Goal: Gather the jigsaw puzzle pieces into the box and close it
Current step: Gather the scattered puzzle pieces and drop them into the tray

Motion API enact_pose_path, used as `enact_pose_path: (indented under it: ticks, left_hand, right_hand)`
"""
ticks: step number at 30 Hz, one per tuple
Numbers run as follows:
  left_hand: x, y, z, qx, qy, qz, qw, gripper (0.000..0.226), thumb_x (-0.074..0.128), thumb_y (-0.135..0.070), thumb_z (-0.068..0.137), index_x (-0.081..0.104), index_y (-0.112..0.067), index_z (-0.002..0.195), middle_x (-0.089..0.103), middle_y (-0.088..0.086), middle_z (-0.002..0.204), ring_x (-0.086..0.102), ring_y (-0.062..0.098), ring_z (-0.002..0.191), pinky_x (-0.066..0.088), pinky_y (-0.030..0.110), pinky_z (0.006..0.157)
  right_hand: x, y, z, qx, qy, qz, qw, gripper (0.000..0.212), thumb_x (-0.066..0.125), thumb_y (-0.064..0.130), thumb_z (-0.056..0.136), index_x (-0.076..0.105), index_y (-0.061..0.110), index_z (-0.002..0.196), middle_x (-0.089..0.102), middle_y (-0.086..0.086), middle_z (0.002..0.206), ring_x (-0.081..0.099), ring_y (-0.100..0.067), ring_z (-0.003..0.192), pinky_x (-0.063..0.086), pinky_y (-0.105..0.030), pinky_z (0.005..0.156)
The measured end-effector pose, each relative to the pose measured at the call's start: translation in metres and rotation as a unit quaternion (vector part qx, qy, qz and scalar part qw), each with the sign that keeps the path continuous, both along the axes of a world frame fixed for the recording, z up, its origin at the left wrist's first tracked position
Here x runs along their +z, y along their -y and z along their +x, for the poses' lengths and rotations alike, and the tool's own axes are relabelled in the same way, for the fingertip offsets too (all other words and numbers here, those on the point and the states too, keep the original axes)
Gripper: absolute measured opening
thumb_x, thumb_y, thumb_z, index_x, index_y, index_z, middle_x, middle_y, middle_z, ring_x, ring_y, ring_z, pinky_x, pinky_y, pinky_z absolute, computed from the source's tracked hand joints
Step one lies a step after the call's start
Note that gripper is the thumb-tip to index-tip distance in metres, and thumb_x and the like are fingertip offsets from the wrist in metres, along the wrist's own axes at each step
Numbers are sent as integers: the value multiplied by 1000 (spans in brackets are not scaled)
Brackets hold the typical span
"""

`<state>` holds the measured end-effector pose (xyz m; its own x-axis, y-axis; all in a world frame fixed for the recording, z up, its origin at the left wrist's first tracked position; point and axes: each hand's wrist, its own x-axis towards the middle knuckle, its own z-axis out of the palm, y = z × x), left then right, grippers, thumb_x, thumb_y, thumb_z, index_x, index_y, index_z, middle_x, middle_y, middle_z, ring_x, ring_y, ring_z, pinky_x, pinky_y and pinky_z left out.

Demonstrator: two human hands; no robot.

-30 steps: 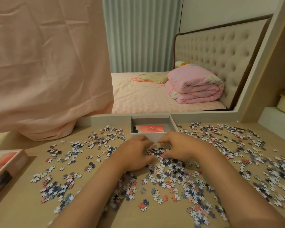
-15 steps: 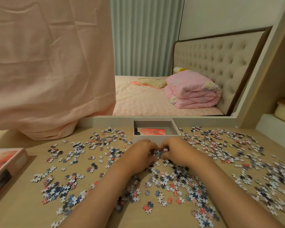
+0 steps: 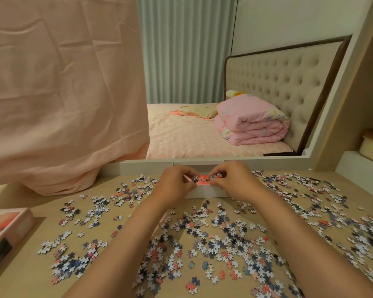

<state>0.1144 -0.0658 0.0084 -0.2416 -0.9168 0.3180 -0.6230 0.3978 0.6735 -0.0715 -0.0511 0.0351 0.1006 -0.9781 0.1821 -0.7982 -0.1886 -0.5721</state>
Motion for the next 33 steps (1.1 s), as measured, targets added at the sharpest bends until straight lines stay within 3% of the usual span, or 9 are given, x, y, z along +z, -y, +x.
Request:
enact_pose_path:
  ticks: [6, 9, 13, 19, 22, 24, 29, 31, 33]
  left_hand:
    - [5, 41, -8, 28, 79, -4, 996, 25, 64, -4, 88, 71, -13, 111, 68, 4, 104, 58, 13, 84, 41, 21, 74]
    - [-6, 49, -8, -3, 146, 13, 989, 31, 64, -15, 92, 65, -10, 123, 67, 6, 120, 61, 17, 99, 41, 21, 82]
    - [-8, 49, -5, -11, 190, -2, 982, 41, 56, -35, 97, 59, -15, 133, 61, 5, 129, 58, 22, 114, 45, 34, 97]
    - [0, 19, 5, 5, 126, -115, 985, 25, 58, -30, 95, 65, -26, 118, 53, -11, 103, 55, 15, 96, 45, 33, 85]
    - [-4, -8, 7, -11, 136, -128, 982, 17, 55, -31, 95, 65, -31, 109, 54, -16, 98, 54, 9, 88, 48, 30, 77]
    - [-13, -24, 9, -36, 174, -96, 979, 19, 53, -36, 96, 65, -33, 110, 57, -15, 104, 55, 7, 92, 51, 30, 82]
    - [-44, -42, 15, -50, 304, -37, 950, 58, 43, -61, 92, 44, -31, 142, 38, -7, 141, 31, 14, 131, 33, 38, 109]
    - [-51, -46, 15, -45, 323, -27, 945, 62, 38, -64, 93, 36, -34, 147, 35, -6, 143, 27, 15, 133, 27, 39, 112]
    - [-50, -47, 16, -52, 306, -34, 950, 55, 42, -59, 94, 42, -35, 144, 41, -8, 137, 33, 14, 128, 31, 37, 109]
  right_hand:
    - [-1, 44, 3, -2, -46, 10, 999, 17, 65, 8, 92, 76, 11, 104, 72, -7, 106, 65, -19, 93, 46, -23, 78]
    - [-17, 52, 4, 30, -114, 67, 991, 32, 52, -1, 96, 72, 13, 117, 70, -8, 120, 64, -22, 105, 47, -25, 86]
    - [-17, 51, 2, 43, -96, 76, 992, 40, 50, 4, 99, 63, 21, 133, 59, -5, 139, 55, -24, 125, 42, -30, 101]
    - [3, 25, -1, 30, -31, -11, 999, 34, 51, 6, 98, 71, 22, 121, 67, -2, 125, 62, -18, 108, 45, -24, 90]
    - [-2, -1, -1, 49, -51, 19, 997, 26, 55, 15, 98, 74, 30, 111, 72, 6, 111, 67, -13, 92, 53, -29, 86]
    - [-12, -17, 0, 63, -83, 62, 993, 23, 57, 20, 98, 72, 31, 112, 70, 12, 111, 66, -6, 88, 55, -32, 87]
    - [-43, -31, 7, 74, -209, 63, 973, 36, 51, 29, 100, 55, 28, 136, 53, 1, 133, 50, -19, 118, 45, -42, 102]
    - [-50, -32, 8, 75, -237, 65, 967, 41, 47, 24, 101, 48, 27, 142, 44, -2, 132, 40, -22, 123, 40, -44, 106]
    - [-51, -34, 10, 92, -219, 74, 969, 44, 45, 14, 100, 50, 31, 141, 43, -1, 124, 39, -21, 120, 39, -42, 105]
